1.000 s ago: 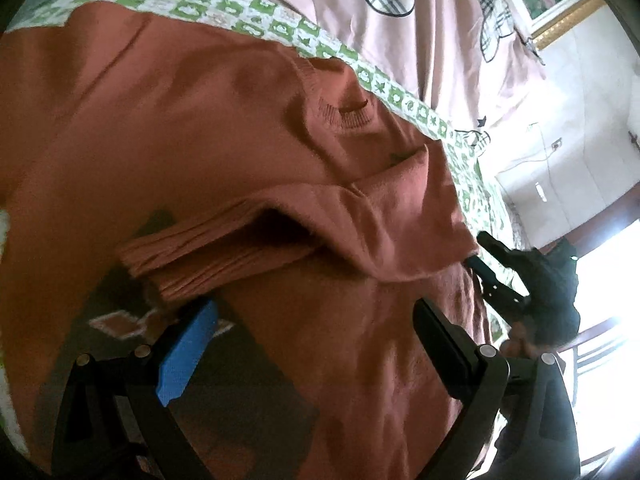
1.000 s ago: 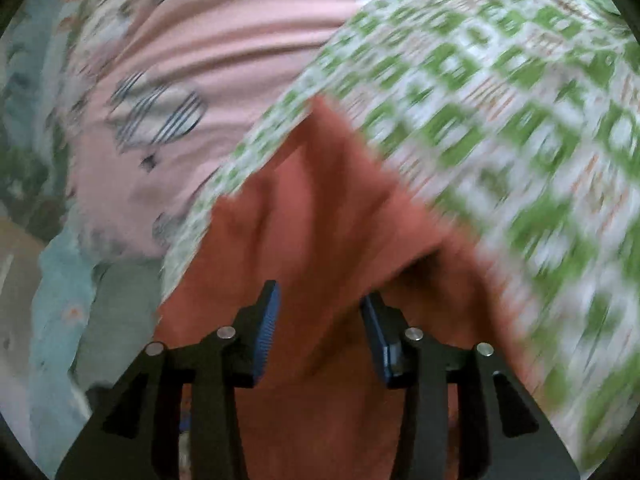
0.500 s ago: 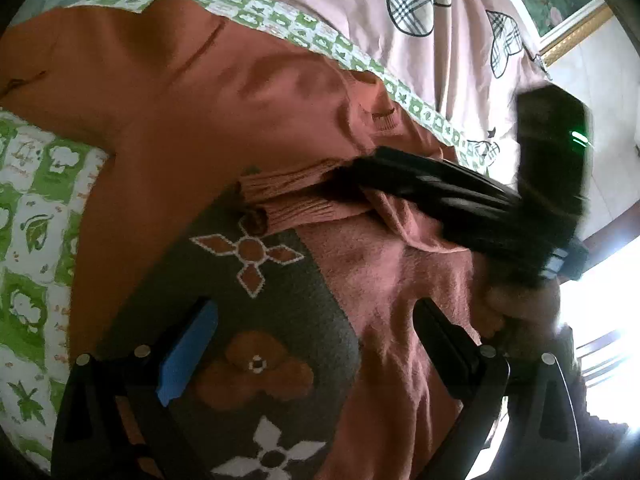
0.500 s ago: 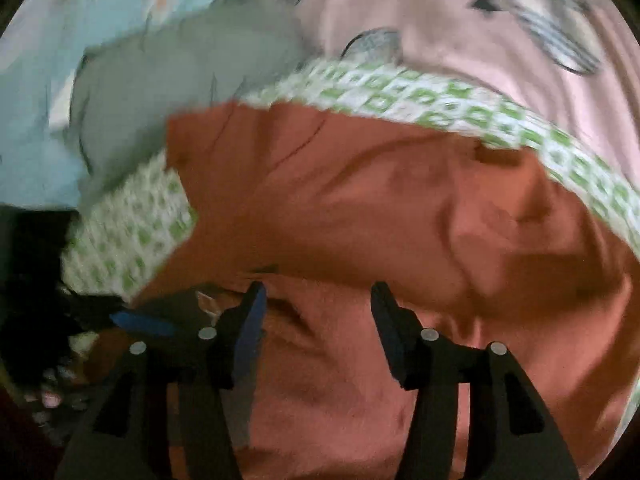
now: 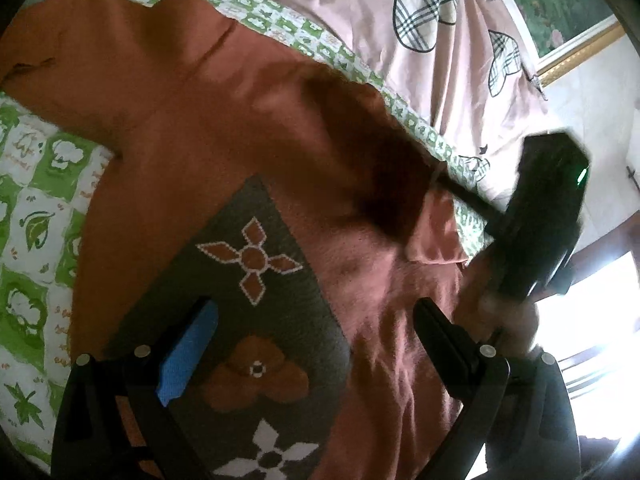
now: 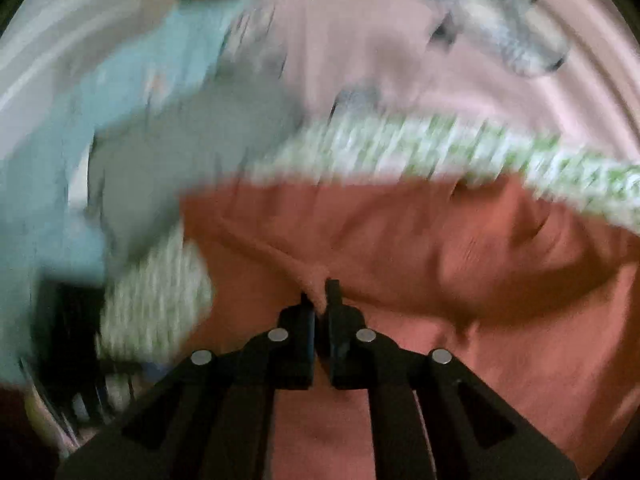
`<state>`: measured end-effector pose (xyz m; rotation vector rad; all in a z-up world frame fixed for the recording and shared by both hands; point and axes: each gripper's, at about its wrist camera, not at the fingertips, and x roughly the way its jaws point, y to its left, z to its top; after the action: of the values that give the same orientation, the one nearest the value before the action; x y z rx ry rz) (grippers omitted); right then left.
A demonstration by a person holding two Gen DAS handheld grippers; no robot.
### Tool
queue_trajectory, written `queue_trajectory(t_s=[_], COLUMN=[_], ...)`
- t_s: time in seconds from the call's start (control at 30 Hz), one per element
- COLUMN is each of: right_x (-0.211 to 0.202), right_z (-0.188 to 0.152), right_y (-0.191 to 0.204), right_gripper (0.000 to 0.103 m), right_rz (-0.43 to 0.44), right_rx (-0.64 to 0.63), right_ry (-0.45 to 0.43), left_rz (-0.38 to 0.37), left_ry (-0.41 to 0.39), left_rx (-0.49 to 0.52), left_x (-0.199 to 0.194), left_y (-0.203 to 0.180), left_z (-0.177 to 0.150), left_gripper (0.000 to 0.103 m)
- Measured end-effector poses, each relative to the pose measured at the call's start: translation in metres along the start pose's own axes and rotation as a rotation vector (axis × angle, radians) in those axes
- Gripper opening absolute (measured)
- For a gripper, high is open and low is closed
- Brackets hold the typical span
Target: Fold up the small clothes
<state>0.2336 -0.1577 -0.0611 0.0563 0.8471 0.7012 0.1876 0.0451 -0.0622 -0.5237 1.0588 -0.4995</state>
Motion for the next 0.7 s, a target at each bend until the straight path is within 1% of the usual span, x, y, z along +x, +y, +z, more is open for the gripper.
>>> queue_trajectory(t_s=[0.03,0.07,0.1,0.13,0.2,0.27,0.3,0.37,0.4,0.43,0.47,0.5,0.53,0.57,0.6,0.63,0.67,0.7], right_x=[0.003,0.005,0.003,0.000,-0.019,-0.041,-0.056,-0.075,-0.089,-0.102,-0.114,-0.129,-0.138,-0.148,-0.163,-0.171,-0.180,-0.187], right_z=[-0.009,-0.019,-0.030,-0.037,-0.048,-0.054,-0.058,-0.060,-0.064,-0.069,-0.073,-0.078,-0.082,-0.084,-0.088,-0.091,-0.093,-0.094], right_y=[-0.001,-0.004,-0.005,-0.005,-0.009,-0.018,-0.028,-0.041,-0.051,-0.061,-0.070,-0.083,-0.093,-0.102,-0.116,-0.123,-0.132,-0.144], right_gripper=[0.011,0.017,0.030,0.047,0.062,0.063,0.063,0.063,0.063,0.063,0.063,0.063,0.063,0.063,0.063,0.063,0.063,0.063], right_rz=[0.032,0.068,0.096,0.110,0.137,0.159,0.147,0.096,0.050,-0.007,-0.067,-0.149,-0.197,-0.243,-0.298,-0.339,-0.392,-0.454], right_rx=[0.014,0.035,0.056,0.062,0.092,0.155,0.201,0.255,0.289,0.323,0.350,0.389,0.418,0.450,0.498,0.526,0.554,0.585], right_ry=[0.042,0.084,0.109,0.106,0.063,0.009,-0.029,-0.087,-0.125,-0.160,-0.188,-0.223,-0.241,-0.263,-0.296,-0.310,-0.317,-0.311], left_rz=[-0.003,-0.008,-0.016,-0.023,-0.052,-0.072,-0.068,-0.077,-0.077,-0.077,-0.078,-0.070,-0.057,-0.029,0.011,0.049,0.097,0.127], left_ry=[-0.002,-0.005,-0.007,-0.005,0.004,0.011,0.017,0.021,0.025,0.034,0.048,0.066,0.090,0.123,0.094,0.036,-0.057,-0.111], left_rx=[0.000,-0.002,-0.007,-0.014,-0.037,-0.047,-0.052,-0.055,-0.054,-0.047,-0.020,0.020,0.063,0.114,0.161,0.218,0.283,0.303], left_x=[0.001,0.000,0.001,0.002,0.009,0.018,0.024,0.036,0.042,0.049,0.057,0.065,0.073,0.080,0.076,0.065,0.046,0.035], left_y=[0.001,0.002,0.004,0.006,0.010,0.013,0.014,0.017,0.018,0.018,0.015,0.010,0.003,-0.005,-0.014,-0.024,-0.037,-0.040], left_z=[0.001,0.002,0.005,0.008,0.020,0.033,0.040,0.058,0.064,0.070,0.076,0.078,0.078,0.076,0.075,0.077,0.082,0.089], left_gripper=[0.098,0.098,0.098,0.098,0.098,0.098,0.098,0.097,0.097,0.094,0.074,0.060,0.016,0.003,0.003,0.003,0.003,0.003])
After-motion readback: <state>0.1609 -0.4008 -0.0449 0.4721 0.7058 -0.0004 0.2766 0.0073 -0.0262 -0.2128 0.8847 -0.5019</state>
